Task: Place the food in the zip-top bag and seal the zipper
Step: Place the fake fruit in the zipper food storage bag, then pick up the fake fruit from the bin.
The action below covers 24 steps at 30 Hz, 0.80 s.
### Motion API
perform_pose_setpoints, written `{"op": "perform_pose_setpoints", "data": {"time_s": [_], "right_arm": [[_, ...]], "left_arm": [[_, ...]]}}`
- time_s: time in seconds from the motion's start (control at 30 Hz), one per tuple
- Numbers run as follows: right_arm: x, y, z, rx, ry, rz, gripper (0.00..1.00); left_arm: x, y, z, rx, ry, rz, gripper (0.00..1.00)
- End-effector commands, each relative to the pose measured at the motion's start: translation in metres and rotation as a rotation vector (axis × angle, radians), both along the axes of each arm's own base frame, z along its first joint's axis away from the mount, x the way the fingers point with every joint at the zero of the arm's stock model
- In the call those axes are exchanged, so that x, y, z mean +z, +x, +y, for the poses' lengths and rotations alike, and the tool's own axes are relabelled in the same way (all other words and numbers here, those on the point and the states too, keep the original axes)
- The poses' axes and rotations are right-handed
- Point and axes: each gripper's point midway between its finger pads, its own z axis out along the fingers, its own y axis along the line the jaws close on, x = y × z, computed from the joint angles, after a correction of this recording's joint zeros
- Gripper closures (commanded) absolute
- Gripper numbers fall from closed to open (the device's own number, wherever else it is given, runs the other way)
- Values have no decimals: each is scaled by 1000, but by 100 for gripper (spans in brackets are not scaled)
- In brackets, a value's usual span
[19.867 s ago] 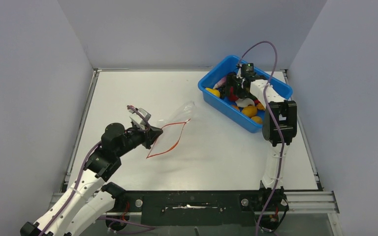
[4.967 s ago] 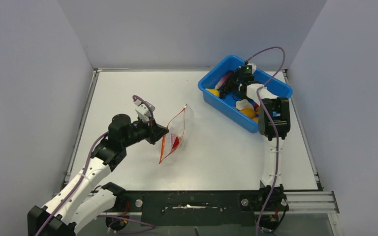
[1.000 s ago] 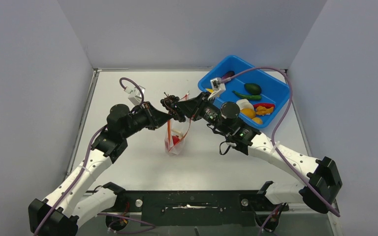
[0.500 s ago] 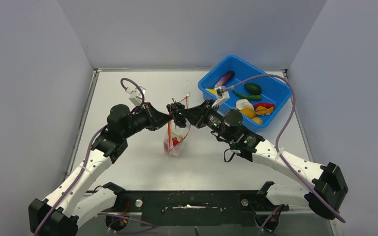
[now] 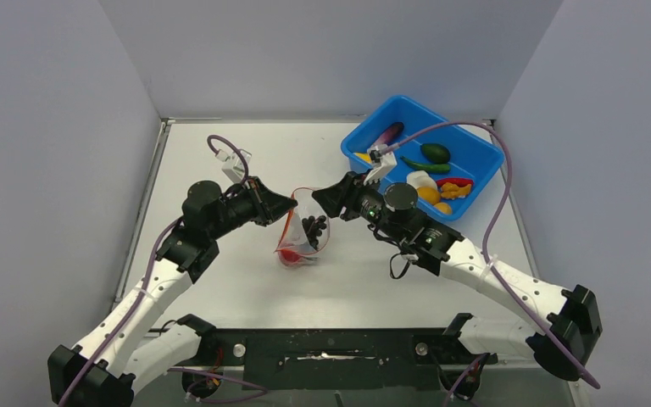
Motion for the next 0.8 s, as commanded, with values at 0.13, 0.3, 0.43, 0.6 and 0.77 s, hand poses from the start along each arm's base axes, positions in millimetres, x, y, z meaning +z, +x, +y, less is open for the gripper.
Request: {"op": "perform_pose_setpoints", "data": {"time_s": [0.13,0.3,0.43,0.6,0.77], "right_arm": [[56,-6,-22,-24,-51,-121,49],[61,2,-52,-126,-197,-169,46],[62,11,-80,-223,-324,-201,44],[62,32,-118,-387,-489,-238,43],[58,59,-159,-510,-593,-234,43]], "left_arm": [[31,-2,2,-16,-30,-159,100],[29,-1,7,-19,57,-234,100],[28,-5,12,-48,160,-311,100],[22,-15,17,-94,244,-402,100],[12,-24,9,-178,243,-430,100]]}}
